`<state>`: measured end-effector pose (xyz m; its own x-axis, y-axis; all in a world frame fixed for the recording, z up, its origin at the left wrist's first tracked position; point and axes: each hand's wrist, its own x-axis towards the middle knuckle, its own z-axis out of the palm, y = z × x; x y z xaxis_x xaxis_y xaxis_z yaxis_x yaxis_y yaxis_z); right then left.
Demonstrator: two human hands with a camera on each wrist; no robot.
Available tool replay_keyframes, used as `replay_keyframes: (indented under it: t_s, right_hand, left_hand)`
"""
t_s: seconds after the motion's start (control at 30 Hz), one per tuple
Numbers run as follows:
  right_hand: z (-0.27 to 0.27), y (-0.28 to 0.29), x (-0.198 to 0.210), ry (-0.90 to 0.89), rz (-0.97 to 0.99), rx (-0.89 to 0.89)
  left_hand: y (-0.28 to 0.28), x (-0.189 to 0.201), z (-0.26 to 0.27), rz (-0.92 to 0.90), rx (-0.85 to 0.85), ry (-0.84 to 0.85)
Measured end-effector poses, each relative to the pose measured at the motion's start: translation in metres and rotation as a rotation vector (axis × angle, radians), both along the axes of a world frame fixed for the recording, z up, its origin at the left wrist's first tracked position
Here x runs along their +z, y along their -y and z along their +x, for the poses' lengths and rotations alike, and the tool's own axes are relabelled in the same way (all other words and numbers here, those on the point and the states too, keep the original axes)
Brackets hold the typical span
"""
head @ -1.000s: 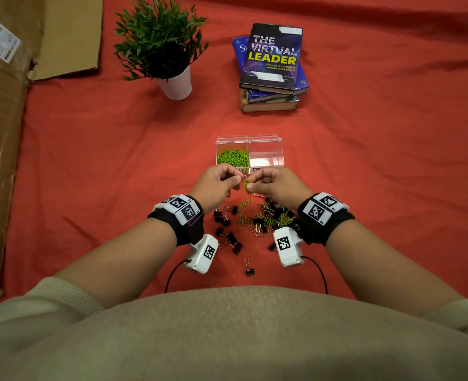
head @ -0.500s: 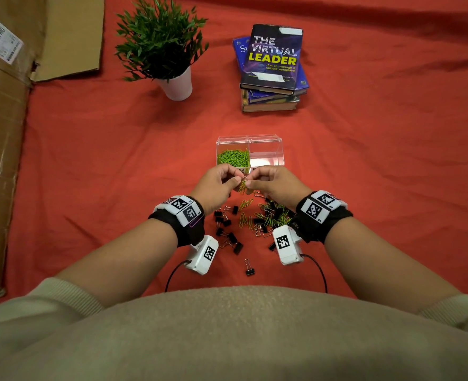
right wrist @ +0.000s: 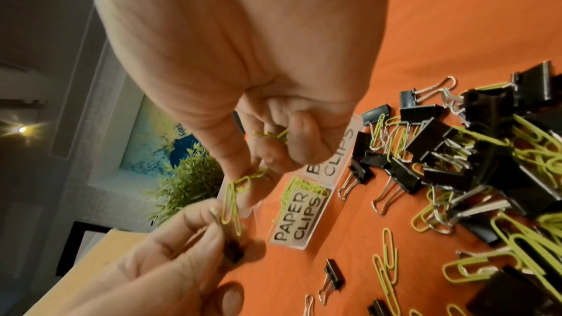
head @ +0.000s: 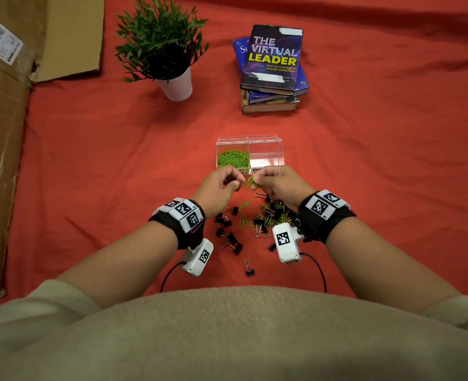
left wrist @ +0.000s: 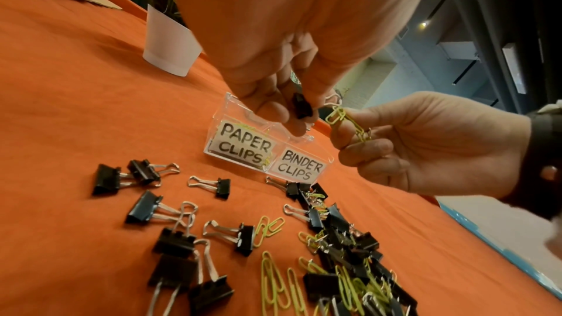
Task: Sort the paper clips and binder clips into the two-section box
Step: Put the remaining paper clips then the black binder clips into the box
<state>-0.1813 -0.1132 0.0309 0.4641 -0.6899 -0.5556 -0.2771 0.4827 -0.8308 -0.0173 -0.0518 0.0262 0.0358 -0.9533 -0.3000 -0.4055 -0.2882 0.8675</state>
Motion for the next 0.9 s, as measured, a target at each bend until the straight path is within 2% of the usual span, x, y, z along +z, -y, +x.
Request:
replay_keyframes:
  t_s: [0.17, 0.27, 0.33, 0.4, 0.47, 0.6, 0.7, 0.83, 0.9]
  right_hand:
    - [-0.014, 0.012, -0.001, 0.026, 0.036, -0.135]
    - [-0.019, 0.015, 0.000, 0.121, 0.106, -0.185]
    - [-0.019, 0.014, 0.003, 0.209, 0.173, -0.233]
    - [-0.018, 0.014, 0.005, 0.287, 0.247, -0.276]
    - [-0.016, 0.016, 0.006, 0.294, 0.274, -0.286]
    - [-0.006, 0.032, 0.012, 0.188, 0.182, -0.199]
    - [0.007, 0.045, 0.014, 0.038, 0.074, -0.083]
    - [0.020, 0.043, 0.006, -0.166, 0.062, 0.168]
    - [0.022, 0.033, -0.003, -0.331, -0.041, 0.339]
  left_hand:
    - [-0.008, -0.008, 0.003, 0.051, 0.015, 0.035]
    - [-0.012, -0.018, 0.003, 0.125, -0.028, 0.129]
    - [-0.014, -0.026, 0.002, 0.158, -0.140, 0.296]
    - [-0.015, -0.030, -0.001, 0.142, -0.276, 0.541]
    - [-0.015, -0.034, -0.007, 0.087, -0.308, 0.684]
    - [-0.013, -0.044, -0.023, 0.006, -0.342, 0.764]
    - [-0.015, -0.051, -0.028, 0.041, -0.398, 0.803]
    - [-0.021, -0.058, -0.024, 0.078, -0.401, 0.749]
    - [-0.023, -0.059, -0.021, 0.101, -0.378, 0.698]
